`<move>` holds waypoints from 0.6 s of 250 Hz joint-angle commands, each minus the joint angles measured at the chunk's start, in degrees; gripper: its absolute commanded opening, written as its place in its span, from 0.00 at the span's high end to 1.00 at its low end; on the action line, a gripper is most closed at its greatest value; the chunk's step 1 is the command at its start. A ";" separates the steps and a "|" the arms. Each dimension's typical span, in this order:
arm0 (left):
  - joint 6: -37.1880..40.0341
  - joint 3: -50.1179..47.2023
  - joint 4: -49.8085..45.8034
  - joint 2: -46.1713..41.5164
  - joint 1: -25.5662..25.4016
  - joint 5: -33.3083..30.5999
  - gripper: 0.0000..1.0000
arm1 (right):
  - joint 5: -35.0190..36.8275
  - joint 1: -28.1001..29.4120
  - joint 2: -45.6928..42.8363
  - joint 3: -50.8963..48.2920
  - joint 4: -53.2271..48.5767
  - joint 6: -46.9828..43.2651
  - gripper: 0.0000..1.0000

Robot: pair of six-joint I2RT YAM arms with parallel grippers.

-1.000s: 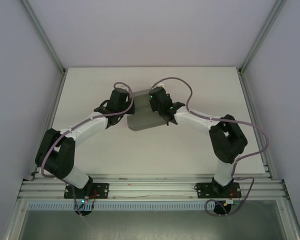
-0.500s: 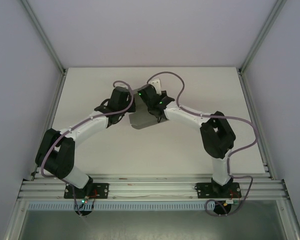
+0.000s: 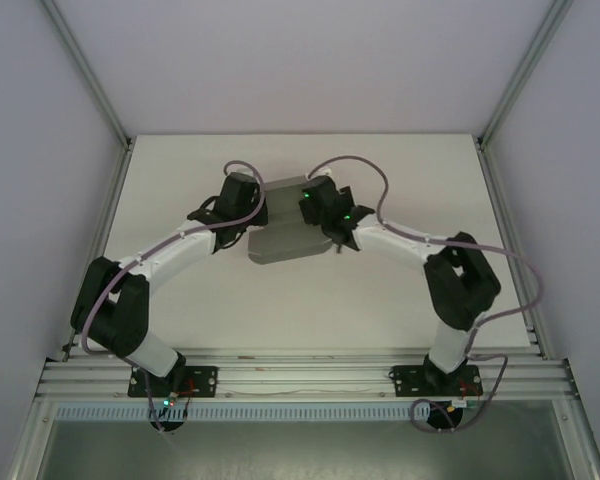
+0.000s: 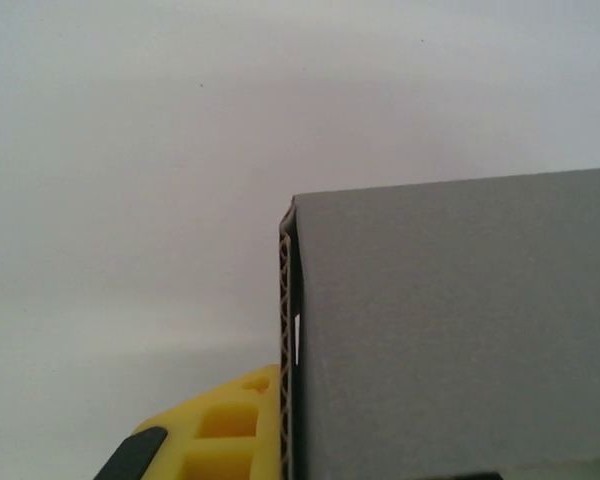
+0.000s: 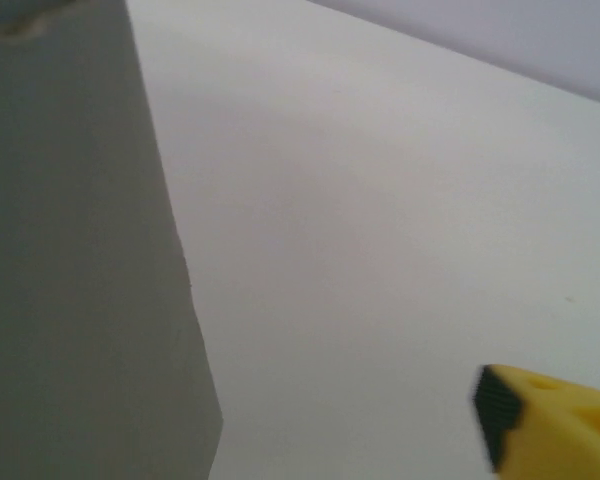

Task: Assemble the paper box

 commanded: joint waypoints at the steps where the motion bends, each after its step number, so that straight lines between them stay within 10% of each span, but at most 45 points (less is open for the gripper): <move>1: 1.42 1.18 0.90 -0.16 0.00 2.03 1.00 | -10.43 0.20 -7.31 -4.15 7.14 -1.61 0.00; 62: 7.57 1.67 -0.73 -0.33 0.03 3.39 1.00 | -8.89 -1.31 -22.21 -13.51 13.84 5.40 0.00; 150: 43.62 8.93 -22.59 3.01 -3.48 12.69 1.00 | 6.57 -5.75 -39.44 -21.35 -0.46 19.60 0.00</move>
